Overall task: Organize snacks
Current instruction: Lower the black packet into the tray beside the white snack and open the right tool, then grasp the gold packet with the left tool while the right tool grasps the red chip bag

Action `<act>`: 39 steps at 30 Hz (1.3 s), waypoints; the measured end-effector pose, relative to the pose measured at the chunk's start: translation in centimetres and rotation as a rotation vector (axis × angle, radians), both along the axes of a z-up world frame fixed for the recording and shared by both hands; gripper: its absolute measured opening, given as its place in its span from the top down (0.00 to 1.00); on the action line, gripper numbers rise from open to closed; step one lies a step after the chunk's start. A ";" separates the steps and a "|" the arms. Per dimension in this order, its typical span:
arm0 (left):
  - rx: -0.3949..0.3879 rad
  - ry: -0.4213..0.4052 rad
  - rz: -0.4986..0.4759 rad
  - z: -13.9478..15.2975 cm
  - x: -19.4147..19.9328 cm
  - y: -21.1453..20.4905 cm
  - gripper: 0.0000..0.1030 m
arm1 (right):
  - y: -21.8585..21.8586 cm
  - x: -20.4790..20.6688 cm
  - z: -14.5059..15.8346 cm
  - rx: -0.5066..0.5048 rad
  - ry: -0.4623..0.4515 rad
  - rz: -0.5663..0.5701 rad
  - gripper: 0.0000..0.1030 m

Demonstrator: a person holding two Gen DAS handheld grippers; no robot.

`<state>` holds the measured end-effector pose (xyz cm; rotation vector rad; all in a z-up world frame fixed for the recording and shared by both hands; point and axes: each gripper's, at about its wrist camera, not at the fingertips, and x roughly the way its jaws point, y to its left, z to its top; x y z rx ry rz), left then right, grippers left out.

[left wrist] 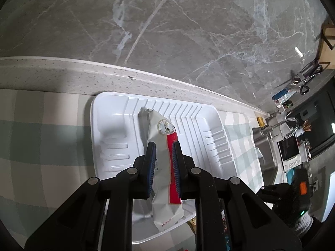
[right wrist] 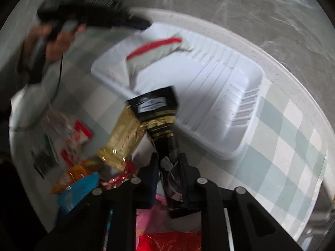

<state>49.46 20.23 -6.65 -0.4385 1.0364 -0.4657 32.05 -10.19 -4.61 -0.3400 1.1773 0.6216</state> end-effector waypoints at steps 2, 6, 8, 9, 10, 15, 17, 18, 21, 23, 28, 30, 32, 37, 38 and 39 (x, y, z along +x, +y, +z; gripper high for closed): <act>-0.003 -0.002 0.003 0.0 -0.3 0.2 0.86 | -1.2 0.8 1.0 0.089 0.021 -0.054 0.82; -0.013 -0.001 0.004 0.1 -0.8 0.4 0.86 | -3.6 2.9 2.7 0.283 0.060 -0.192 0.82; -0.015 0.001 0.006 0.0 -1.0 0.4 0.86 | -4.0 3.7 3.0 0.363 0.085 -0.257 0.82; -0.015 0.002 0.006 0.0 -1.1 0.4 0.86 | -4.6 4.5 3.2 0.417 0.099 -0.299 0.82; -0.015 0.002 0.006 0.0 -1.2 0.4 0.86 | -4.1 4.8 3.3 0.448 0.110 -0.323 0.82; -0.011 0.001 0.010 0.0 -1.8 0.4 0.86 | -5.5 7.4 2.5 0.532 0.240 -0.500 0.82; -0.010 -0.001 0.010 0.1 -2.1 0.4 0.86 | -5.9 8.3 1.9 0.581 0.256 -0.556 0.82; -0.009 -0.002 0.009 0.1 -2.2 0.4 0.86 | -6.0 8.6 1.6 0.604 0.263 -0.582 0.82; -0.003 -0.004 0.006 0.1 -2.7 0.2 0.86 | -6.0 10.0 0.8 0.630 0.272 -0.630 0.80; 0.000 -0.005 0.005 0.1 -3.0 0.2 0.86 | -6.1 10.5 0.5 0.614 0.260 -0.661 0.76; 0.009 -0.006 0.002 0.1 -4.0 0.1 0.86 | -6.9 10.1 0.9 0.611 0.250 -0.684 0.67; 0.011 -0.006 -0.001 0.0 -4.3 0.1 0.86 | -6.9 9.6 1.4 0.614 0.243 -0.681 0.64; 0.018 -0.010 -0.006 0.1 -5.0 0.0 0.86 | -7.4 8.5 2.1 0.610 0.236 -0.681 0.61; 0.043 -0.028 -0.024 0.5 -7.0 -0.2 0.86 | -7.4 4.4 3.6 0.585 0.206 -0.683 0.53; 0.048 -0.032 -0.030 0.7 -7.5 -0.3 0.86 | -7.6 3.4 3.7 0.578 0.200 -0.688 0.52; 0.053 -0.035 -0.036 0.8 -8.0 -0.4 0.86 | -7.7 2.5 3.7 0.574 0.199 -0.695 0.51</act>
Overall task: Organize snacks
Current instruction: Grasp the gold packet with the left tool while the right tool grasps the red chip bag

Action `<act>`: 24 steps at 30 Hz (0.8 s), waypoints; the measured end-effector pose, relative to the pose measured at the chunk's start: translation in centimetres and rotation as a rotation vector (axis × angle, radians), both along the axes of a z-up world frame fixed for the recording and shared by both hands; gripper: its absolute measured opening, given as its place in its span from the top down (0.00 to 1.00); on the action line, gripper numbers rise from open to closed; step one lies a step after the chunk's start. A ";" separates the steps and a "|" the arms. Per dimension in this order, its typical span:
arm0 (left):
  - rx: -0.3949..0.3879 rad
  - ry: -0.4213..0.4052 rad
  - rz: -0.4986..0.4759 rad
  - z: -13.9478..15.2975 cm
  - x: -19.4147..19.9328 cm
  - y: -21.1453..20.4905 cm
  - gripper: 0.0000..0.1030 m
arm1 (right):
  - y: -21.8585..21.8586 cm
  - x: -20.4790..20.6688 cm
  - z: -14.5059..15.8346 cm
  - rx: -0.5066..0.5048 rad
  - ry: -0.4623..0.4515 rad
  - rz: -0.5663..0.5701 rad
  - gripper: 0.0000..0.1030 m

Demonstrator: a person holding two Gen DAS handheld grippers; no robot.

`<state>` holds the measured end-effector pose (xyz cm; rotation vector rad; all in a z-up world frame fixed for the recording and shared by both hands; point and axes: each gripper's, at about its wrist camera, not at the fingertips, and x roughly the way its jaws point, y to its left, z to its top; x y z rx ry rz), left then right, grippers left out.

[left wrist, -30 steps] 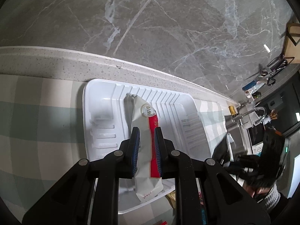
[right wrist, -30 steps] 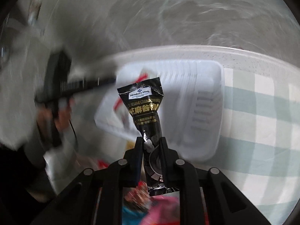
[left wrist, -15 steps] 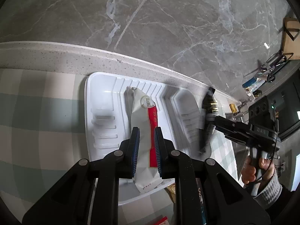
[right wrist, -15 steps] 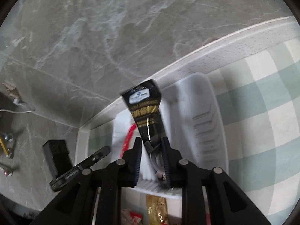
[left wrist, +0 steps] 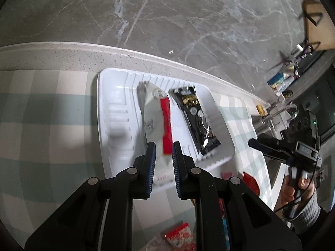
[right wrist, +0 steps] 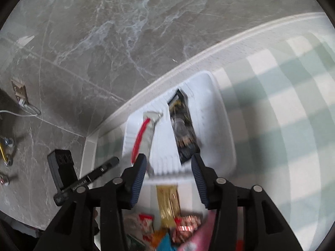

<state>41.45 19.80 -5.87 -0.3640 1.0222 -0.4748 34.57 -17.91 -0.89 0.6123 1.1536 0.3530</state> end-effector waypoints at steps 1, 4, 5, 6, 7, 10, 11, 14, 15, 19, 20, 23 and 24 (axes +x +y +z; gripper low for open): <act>0.005 -0.002 -0.007 0.1 -0.5 -0.2 0.86 | -0.2 -1.1 -0.1 -0.004 0.007 -0.006 0.50; 0.019 -0.007 -0.037 0.3 -2.3 -1.0 0.85 | -0.9 -4.1 -0.4 -0.028 0.028 -0.025 0.49; 0.020 -0.006 -0.049 0.3 -2.9 -1.3 0.85 | -1.1 -4.9 -0.5 -0.039 0.034 -0.030 0.49; 0.017 -0.002 -0.060 0.2 -3.4 -1.5 0.85 | -1.3 -5.8 -0.7 -0.055 0.042 -0.037 0.49; 0.013 0.006 -0.074 0.0 -3.9 -2.0 0.85 | -1.6 -6.7 -0.9 -0.069 0.051 -0.051 0.49; 0.012 0.028 -0.104 -0.5 -5.2 -3.3 0.85 | -2.3 -9.0 -1.5 -0.109 0.078 -0.073 0.49; 0.013 0.034 -0.113 -0.7 -5.5 -3.7 0.85 | -2.5 -9.7 -1.6 -0.121 0.083 -0.082 0.49; 0.012 0.051 -0.138 -1.0 -6.4 -4.8 0.85 | -2.7 -11.3 -1.4 -0.146 0.070 -0.090 0.49; 0.012 0.054 -0.146 -1.0 -6.7 -5.2 0.85 | -2.7 -11.7 -1.2 -0.162 0.065 -0.087 0.49; 0.021 0.059 -0.173 -1.0 -7.8 -6.6 0.85 | -2.4 -13.1 -0.6 -0.230 0.043 -0.064 0.49; 0.026 0.060 -0.177 -1.0 -8.1 -6.9 0.85 | -2.4 -13.5 -0.5 -0.241 0.039 -0.066 0.48; 0.030 0.066 -0.188 -0.9 -8.6 -7.7 0.85 | -2.9 -14.7 0.1 -0.243 0.025 -0.087 0.48; 0.031 0.068 -0.189 -0.9 -8.7 -7.9 0.85 | -3.0 -15.0 0.2 -0.242 0.020 -0.095 0.48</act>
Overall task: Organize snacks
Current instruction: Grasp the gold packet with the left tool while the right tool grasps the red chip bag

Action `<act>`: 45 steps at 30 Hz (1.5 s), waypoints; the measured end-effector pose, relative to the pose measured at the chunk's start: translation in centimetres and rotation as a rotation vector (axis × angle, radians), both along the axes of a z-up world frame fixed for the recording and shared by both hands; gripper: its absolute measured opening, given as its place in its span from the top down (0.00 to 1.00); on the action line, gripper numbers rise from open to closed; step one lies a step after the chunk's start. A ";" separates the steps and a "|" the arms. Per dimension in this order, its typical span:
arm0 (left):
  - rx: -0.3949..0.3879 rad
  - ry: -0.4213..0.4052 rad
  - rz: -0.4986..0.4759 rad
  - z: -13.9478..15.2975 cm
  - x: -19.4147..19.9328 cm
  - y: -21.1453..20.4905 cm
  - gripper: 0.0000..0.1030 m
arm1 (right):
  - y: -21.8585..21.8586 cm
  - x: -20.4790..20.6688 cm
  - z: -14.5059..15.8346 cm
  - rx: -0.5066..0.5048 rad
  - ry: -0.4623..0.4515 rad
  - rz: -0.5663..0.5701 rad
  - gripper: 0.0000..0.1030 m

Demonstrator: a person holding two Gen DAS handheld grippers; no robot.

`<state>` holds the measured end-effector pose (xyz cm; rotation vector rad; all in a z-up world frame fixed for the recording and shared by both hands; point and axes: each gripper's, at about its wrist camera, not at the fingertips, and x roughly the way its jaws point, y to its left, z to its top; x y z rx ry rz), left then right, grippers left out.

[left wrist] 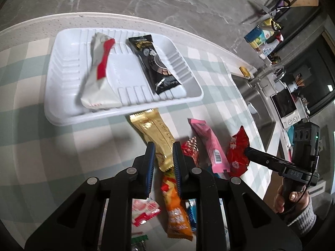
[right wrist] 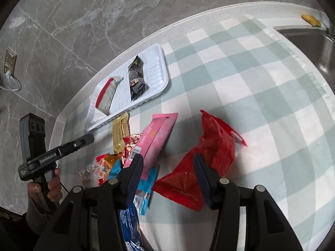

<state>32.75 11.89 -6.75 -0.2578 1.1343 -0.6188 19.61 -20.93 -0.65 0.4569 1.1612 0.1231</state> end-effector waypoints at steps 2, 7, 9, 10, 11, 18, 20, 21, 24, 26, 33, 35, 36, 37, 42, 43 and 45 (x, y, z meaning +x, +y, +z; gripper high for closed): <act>0.007 0.003 -0.001 0.0 -0.1 -0.3 0.85 | -0.6 -0.7 0.5 0.011 -0.012 -0.027 0.44; 0.027 0.019 0.002 -0.5 -0.2 -1.6 0.84 | -1.9 -1.8 0.6 0.049 -0.010 -0.109 0.32; 0.037 0.032 0.007 -1.0 0.0 -2.1 0.84 | -2.2 -1.8 0.3 0.054 0.002 -0.124 0.32; 0.047 0.039 0.013 -1.3 0.1 -2.4 0.84 | -2.3 -1.8 0.3 0.059 0.003 -0.127 0.32; 0.064 0.050 0.024 -1.7 0.4 -2.7 0.84 | -2.4 -1.7 0.4 0.074 0.002 -0.130 0.32; 0.104 0.078 0.059 -2.8 1.4 -3.6 0.84 | -3.4 -2.4 1.9 0.057 -0.035 -0.147 0.28; 0.107 0.078 0.062 -2.8 1.7 -3.9 0.71 | -3.6 -2.6 1.8 0.043 -0.023 -0.152 0.26; 0.108 0.080 0.065 -2.8 1.8 -3.9 0.66 | -3.7 -2.7 1.6 0.038 -0.016 -0.153 0.25; 0.086 0.093 0.095 -2.9 2.2 -3.9 0.38 | -3.7 -2.5 0.4 0.054 0.017 -0.157 0.25; 0.086 0.106 0.107 -3.1 2.5 -3.9 0.38 | -3.6 -2.2 -0.5 0.072 0.040 -0.161 0.25; 0.152 0.102 0.111 -3.7 3.1 -5.0 0.38 | -2.6 -0.2 -2.8 0.116 0.097 -0.157 0.25; 0.161 0.104 0.109 -3.9 3.3 -5.4 0.38 | -2.3 0.3 -3.2 0.119 0.110 -0.158 0.25; 0.165 0.108 0.110 -4.0 3.4 -5.5 0.38 | -2.1 0.6 -3.4 0.121 0.118 -0.158 0.25; 0.170 0.114 0.112 -4.2 3.6 -5.7 0.38 | -1.9 0.8 -3.6 0.120 0.126 -0.159 0.25; 0.189 0.104 0.120 -4.5 3.9 -6.4 0.38 | -1.4 1.8 -4.0 0.112 0.159 -0.177 0.25; 0.194 0.100 0.118 -4.5 3.8 -6.5 0.38 | -1.3 2.1 -4.2 0.106 0.179 -0.177 0.25; 0.214 0.088 0.111 -4.5 3.8 -7.0 0.38 | -1.4 2.4 -4.5 0.112 0.203 -0.192 0.25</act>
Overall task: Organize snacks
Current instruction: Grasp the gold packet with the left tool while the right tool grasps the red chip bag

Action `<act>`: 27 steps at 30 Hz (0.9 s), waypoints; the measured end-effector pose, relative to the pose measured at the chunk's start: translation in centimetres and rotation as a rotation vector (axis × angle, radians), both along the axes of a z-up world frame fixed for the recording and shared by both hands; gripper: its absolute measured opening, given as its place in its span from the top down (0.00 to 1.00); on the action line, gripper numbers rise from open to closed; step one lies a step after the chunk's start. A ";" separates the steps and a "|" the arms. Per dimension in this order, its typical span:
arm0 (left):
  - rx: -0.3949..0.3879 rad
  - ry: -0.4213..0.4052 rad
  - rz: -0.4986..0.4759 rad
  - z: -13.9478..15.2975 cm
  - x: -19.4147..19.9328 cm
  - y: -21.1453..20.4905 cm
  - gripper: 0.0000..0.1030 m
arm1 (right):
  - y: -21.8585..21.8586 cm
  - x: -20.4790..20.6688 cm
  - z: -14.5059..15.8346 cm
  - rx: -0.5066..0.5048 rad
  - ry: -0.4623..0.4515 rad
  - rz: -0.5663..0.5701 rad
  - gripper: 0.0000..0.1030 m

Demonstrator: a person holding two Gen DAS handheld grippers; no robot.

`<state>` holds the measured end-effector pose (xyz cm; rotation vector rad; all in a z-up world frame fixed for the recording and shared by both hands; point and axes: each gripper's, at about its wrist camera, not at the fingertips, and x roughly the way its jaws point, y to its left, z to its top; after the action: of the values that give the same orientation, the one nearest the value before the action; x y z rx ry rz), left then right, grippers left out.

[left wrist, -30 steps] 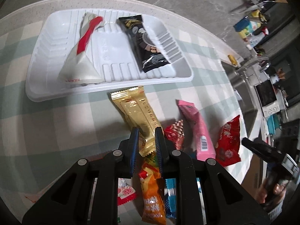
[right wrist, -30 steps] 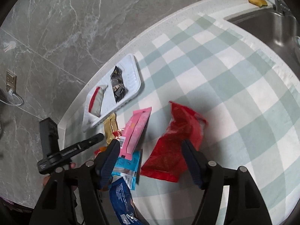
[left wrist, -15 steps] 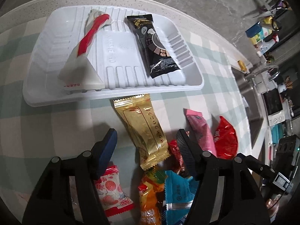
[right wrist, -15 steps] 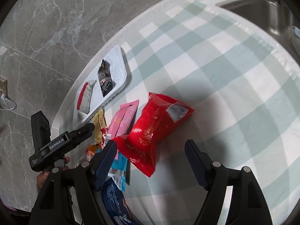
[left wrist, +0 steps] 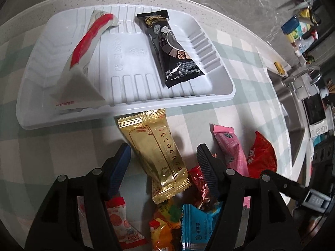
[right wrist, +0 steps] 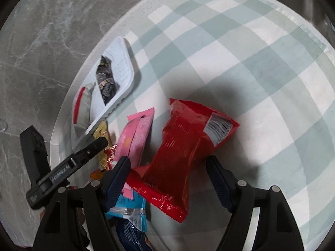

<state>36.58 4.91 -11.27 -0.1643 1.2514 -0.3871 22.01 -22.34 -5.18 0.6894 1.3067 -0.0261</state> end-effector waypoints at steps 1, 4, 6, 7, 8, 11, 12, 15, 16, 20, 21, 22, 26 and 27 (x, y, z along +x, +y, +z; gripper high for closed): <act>0.005 -0.003 -0.002 0.0 -0.1 -0.1 0.38 | -0.1 0.1 -0.2 0.009 0.013 -0.007 0.25; 0.025 -0.022 -0.011 0.0 -0.3 -0.5 0.40 | -0.2 0.2 -0.4 0.010 0.025 -0.013 0.25; 0.040 -0.035 -0.015 0.0 -0.4 -0.7 0.40 | -0.1 0.3 -0.4 0.002 0.026 -0.004 0.25; 0.046 -0.040 -0.015 -0.1 -0.5 -0.8 0.43 | -0.1 0.3 -0.4 -0.005 0.026 -0.004 0.29; 0.056 -0.050 -0.016 -0.1 -0.6 -0.9 0.48 | -0.1 0.3 -0.3 -0.014 0.025 -0.003 0.33; 0.073 -0.073 -0.032 -0.1 -0.8 -1.0 0.67 | -0.6 0.1 -0.4 -0.033 0.016 -0.006 0.58; 0.072 -0.075 -0.038 -0.1 -0.8 -1.0 0.70 | -1.0 0.1 -0.6 -0.016 0.014 -0.010 0.61; 0.058 -0.086 -0.061 -0.2 -1.1 -0.9 0.71 | -1.6 -0.2 -1.0 0.026 -0.007 -0.021 0.63; 0.045 -0.083 -0.067 -0.2 -1.2 -0.8 0.71 | -1.7 -0.2 -1.0 0.036 -0.012 -0.021 0.63; -0.026 -0.053 -0.054 -0.3 -1.4 0.0 0.72 | -2.9 -0.9 -1.4 0.146 -0.049 -0.069 0.64; -0.035 -0.051 -0.050 -0.3 -1.4 0.1 0.72 | -3.2 -1.1 -1.4 0.173 -0.061 -0.083 0.64; -0.053 -0.047 -0.050 -0.2 -1.4 0.2 0.72 | -3.5 -1.3 -1.4 0.203 -0.074 -0.096 0.64; -0.135 -0.039 -0.031 0.3 -1.7 1.1 0.72 | -4.6 -2.2 -1.2 0.275 -0.108 -0.144 0.64; -0.157 -0.040 -0.020 0.5 -1.8 1.4 0.72 | -4.7 -2.3 -1.2 0.289 -0.114 -0.153 0.64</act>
<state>34.77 6.31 -10.75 -0.2763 1.1844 -0.5039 19.67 -27.07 -6.37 1.0221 1.1568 0.0787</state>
